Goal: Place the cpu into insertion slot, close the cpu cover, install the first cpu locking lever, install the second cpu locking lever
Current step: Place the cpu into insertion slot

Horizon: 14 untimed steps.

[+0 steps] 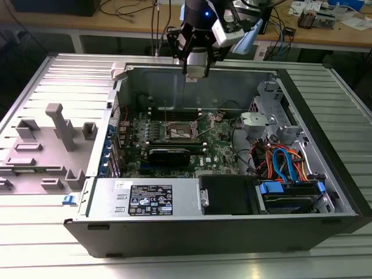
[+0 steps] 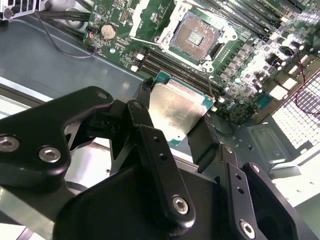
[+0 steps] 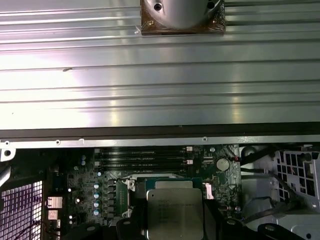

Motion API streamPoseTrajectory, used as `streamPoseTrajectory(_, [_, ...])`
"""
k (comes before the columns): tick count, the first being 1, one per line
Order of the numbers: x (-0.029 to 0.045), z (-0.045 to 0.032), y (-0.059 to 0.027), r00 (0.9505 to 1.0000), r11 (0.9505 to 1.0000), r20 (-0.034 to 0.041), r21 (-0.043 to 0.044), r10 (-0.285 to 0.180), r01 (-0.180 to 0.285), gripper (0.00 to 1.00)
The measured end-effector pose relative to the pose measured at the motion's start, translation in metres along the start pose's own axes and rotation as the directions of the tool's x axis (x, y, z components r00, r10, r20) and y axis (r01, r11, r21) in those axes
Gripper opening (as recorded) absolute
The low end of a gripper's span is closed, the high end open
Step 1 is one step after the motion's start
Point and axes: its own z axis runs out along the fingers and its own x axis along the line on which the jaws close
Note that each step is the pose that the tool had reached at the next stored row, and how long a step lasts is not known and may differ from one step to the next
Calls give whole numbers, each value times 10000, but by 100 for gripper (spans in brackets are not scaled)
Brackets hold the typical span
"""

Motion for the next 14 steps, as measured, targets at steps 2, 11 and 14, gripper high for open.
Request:
streamPoseTrajectory(2, [-1, -1, -15, 10000, 10000, 1, -1, -1, 1, 55])
streamPoseTrajectory(11, [-3, -10, -124, 10000, 10000, 0, 0, 0, 0, 55])
streamPoseTrajectory(14, [-3, -11, -133, 10000, 10000, 0, 1, 0, 0, 55])
